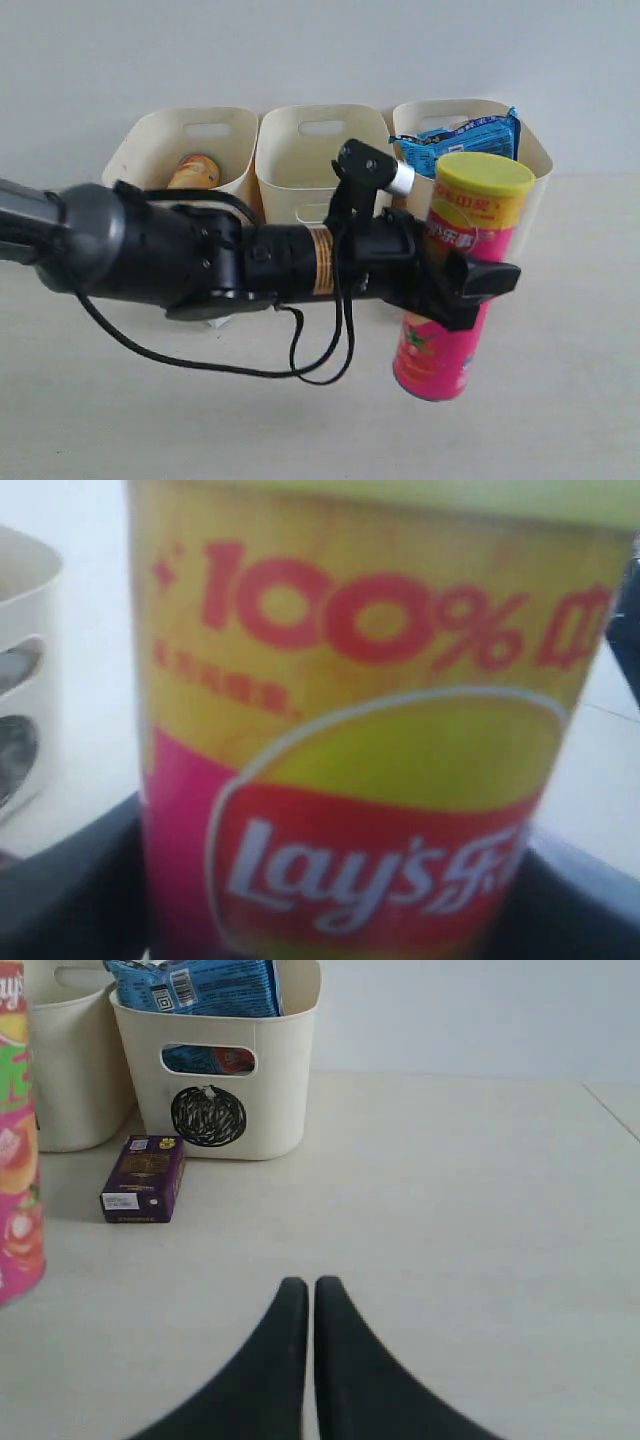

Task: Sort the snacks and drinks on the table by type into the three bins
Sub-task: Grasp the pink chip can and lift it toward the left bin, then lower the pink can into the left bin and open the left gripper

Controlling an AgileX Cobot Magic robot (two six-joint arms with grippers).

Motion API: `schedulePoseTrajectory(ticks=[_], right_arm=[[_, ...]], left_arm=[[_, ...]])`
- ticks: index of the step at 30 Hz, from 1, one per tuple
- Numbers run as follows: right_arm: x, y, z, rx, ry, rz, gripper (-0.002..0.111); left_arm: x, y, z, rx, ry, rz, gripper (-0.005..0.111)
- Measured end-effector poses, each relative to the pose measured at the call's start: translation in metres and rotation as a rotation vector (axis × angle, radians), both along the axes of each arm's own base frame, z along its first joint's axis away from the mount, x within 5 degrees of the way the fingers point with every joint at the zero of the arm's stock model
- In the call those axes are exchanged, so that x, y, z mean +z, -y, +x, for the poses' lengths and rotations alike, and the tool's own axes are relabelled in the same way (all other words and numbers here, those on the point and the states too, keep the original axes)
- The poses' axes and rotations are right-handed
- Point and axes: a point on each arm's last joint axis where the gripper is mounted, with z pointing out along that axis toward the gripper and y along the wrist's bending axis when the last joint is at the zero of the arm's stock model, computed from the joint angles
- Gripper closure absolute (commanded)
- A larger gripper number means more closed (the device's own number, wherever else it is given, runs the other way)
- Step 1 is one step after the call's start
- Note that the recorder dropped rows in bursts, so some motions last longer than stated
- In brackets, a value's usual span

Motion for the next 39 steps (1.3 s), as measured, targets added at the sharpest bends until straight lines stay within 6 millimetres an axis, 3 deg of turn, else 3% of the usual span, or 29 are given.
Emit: schedulePoseTrajectory(ticks=[9,19,23,32,39], right_arm=[[0.000,0.000,0.000,0.000,0.000,0.000,0.108],[0.000,0.000,0.000,0.000,0.000,0.000,0.108],[0.000,0.000,0.000,0.000,0.000,0.000,0.108],[0.000,0.000,0.000,0.000,0.000,0.000,0.108],[0.000,0.000,0.000,0.000,0.000,0.000,0.108]], left_arm=[[0.063,-0.045,0.004,0.363,0.032,0.283,0.102],[0.114,-0.085,0.002,0.485,0.199,0.360,0.102],[0.127,-0.100,0.006,0.526,0.221,0.342,0.102],[0.132,-0.150,0.038,0.691,0.204,0.352,0.102],[0.164,-0.181,0.065,0.820,0.249,0.290,0.102]])
